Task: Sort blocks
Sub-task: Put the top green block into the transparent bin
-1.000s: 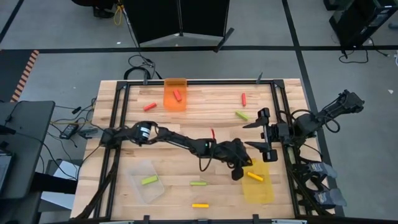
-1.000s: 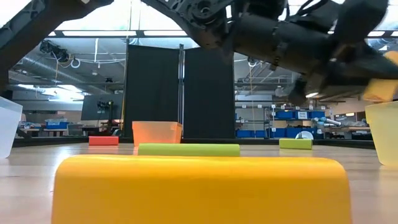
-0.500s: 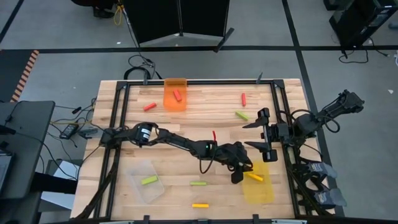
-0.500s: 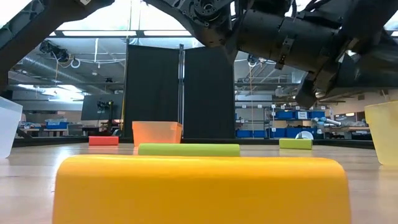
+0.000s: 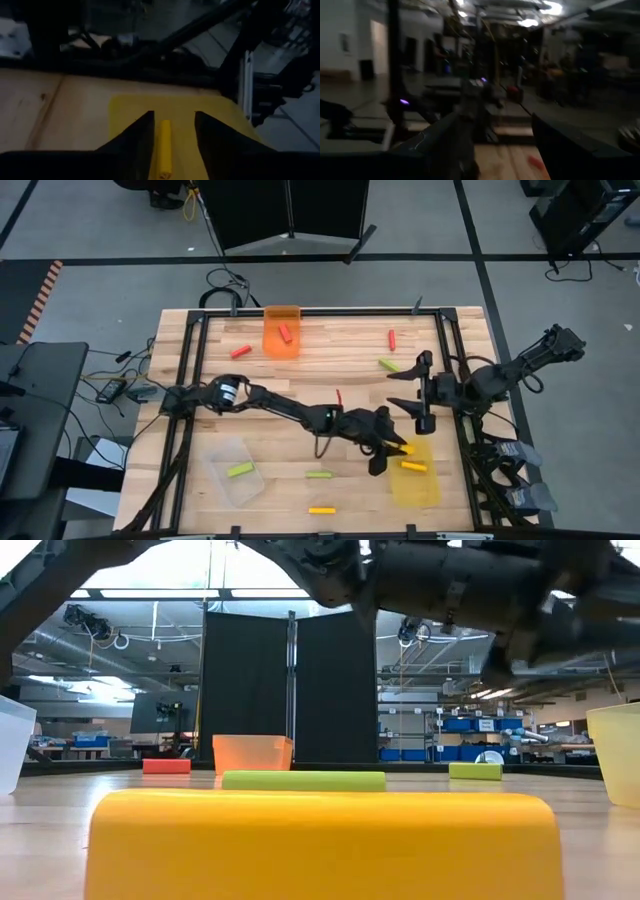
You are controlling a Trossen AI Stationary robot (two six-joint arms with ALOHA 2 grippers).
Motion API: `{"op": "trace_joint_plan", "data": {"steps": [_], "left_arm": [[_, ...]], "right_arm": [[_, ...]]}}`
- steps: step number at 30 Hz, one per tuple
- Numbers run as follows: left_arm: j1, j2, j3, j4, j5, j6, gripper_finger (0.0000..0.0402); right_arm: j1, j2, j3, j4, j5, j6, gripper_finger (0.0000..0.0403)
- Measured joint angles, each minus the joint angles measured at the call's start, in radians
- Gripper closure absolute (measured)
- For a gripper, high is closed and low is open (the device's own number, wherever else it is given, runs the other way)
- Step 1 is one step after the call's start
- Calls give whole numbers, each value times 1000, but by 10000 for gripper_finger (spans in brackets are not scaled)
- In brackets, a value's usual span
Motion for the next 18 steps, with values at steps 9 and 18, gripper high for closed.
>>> {"op": "trace_joint_plan", "data": {"steps": [9, 18], "left_arm": [[24, -359, -648, 435, -233, -32, 329], [8, -755, -1147, 560, -536, -101, 334]], "right_arm": [[-29, 1, 0, -63, 229, 25, 142], [-266, 70, 0, -327, 196, 253, 156]]}}
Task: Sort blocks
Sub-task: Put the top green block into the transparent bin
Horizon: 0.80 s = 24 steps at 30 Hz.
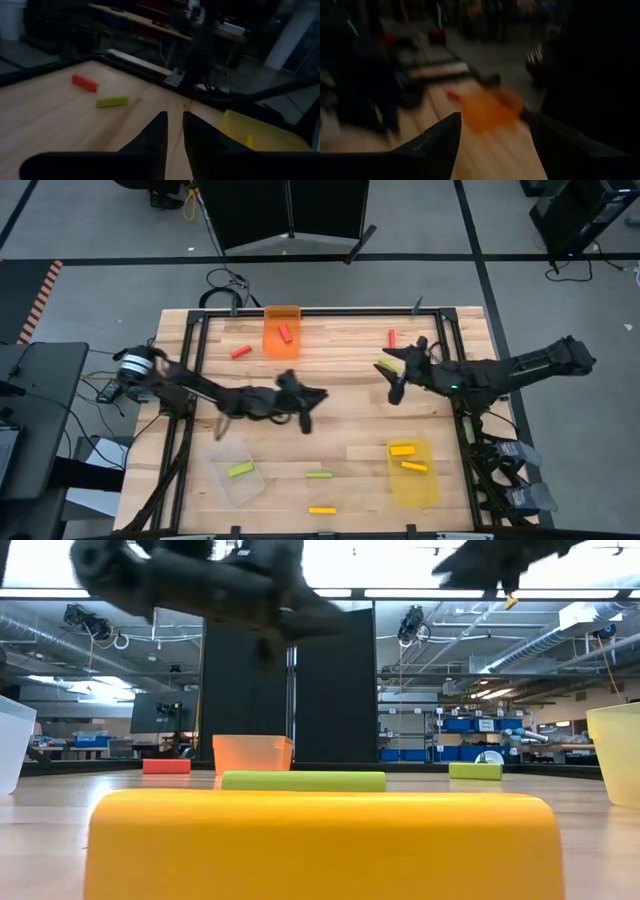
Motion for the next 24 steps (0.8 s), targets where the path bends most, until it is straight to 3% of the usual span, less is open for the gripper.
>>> {"op": "trace_joint_plan", "data": {"steps": [6, 10, 24], "left_arm": [[0, -248, -177, -12, -17, -29, 334], [0, -384, -236, -94, -51, -30, 334], [0, -708, -261, -442, -99, -29, 334]], "right_arm": [[-184, 79, 0, -254, -145, 242, 158], [-292, 145, 0, -390, -213, 322, 158], [-526, 393, 0, -459, -416, 193, 158]]}}
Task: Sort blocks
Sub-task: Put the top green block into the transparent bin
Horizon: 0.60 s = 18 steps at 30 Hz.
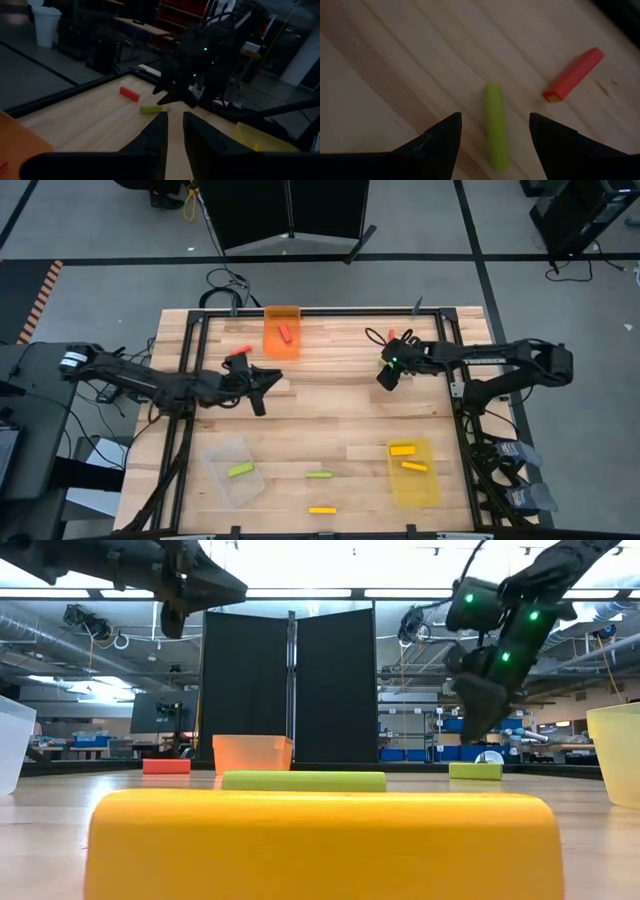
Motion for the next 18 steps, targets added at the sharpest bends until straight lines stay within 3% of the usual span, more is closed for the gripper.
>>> {"op": "trace_joint_plan", "data": {"steps": [18], "left_arm": [[0, -51, 0, -113, 3, -21, 334]], "right_arm": [[-120, 217, 3, 63, -101, -98, 161]]}}
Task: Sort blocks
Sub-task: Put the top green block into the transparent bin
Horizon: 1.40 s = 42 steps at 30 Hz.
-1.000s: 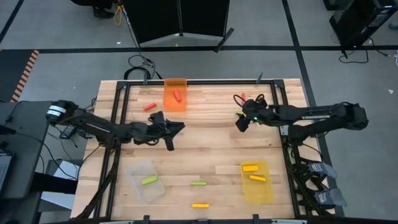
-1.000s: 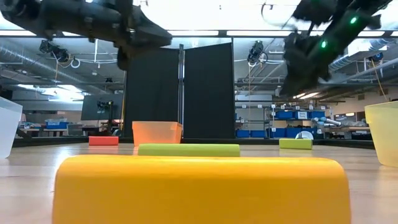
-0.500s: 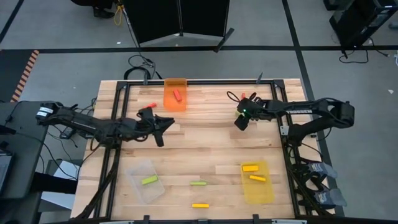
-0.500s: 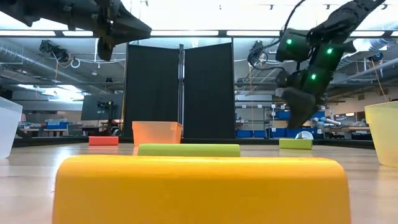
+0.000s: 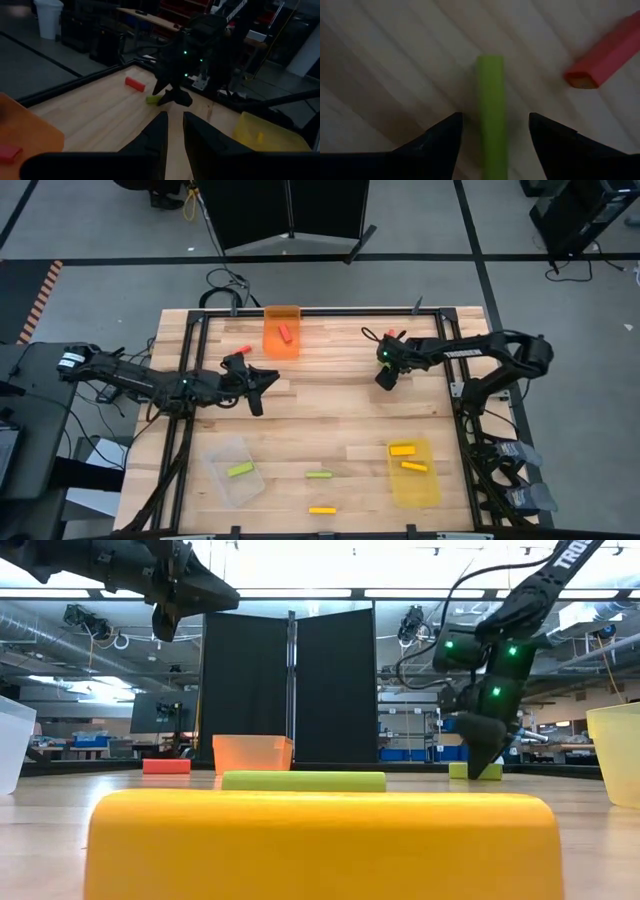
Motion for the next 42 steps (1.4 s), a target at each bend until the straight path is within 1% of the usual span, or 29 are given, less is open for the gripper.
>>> {"op": "trace_joint_plan", "data": {"steps": [3, 5, 7, 11, 12, 15, 18, 20, 23, 27, 29, 33, 42], "left_arm": [[0, 0, 0, 0, 0, 0, 334], [0, 0, 0, -3, 1, -1, 334], [0, 0, 0, -4, 1, -1, 334], [0, 0, 0, -5, 1, -8, 334], [0, -2, 0, -6, 1, -11, 334], [3, -2, 0, -8, 0, -37, 334], [21, -2, 0, -41, 0, -76, 334], [39, -2, 0, -74, -1, -101, 334], [69, -2, 0, -96, -1, -123, 334], [119, -2, 0, -114, -2, -143, 334], [142, -2, 0, -118, -3, -153, 334], [185, -2, 0, -126, -1, -166, 334], [257, -2, 0, -127, 39, -170, 334]], "right_arm": [[-6, 29, 2, 13, -12, 2, 179], [-6, 34, 3, 18, -24, 6, 204], [-6, 29, 1, 22, -37, 11, 239], [10, -8, -4, 24, -58, 21, 328], [17, -20, -5, 26, -58, 29, 337], [55, -57, -5, 78, -85, 59, 333], [129, -77, -5, 187, -110, 97, 333], [192, -79, -5, 307, -116, 126, 333], [300, -53, -4, 534, -125, 165, 333], [423, 16, 0, 852, -126, 192, 333], [470, 60, 27, 945, -122, 197, 333], [549, 179, 152, 984, -107, 170, 333], [682, 474, 544, 985, -118, 8, 333]]}}
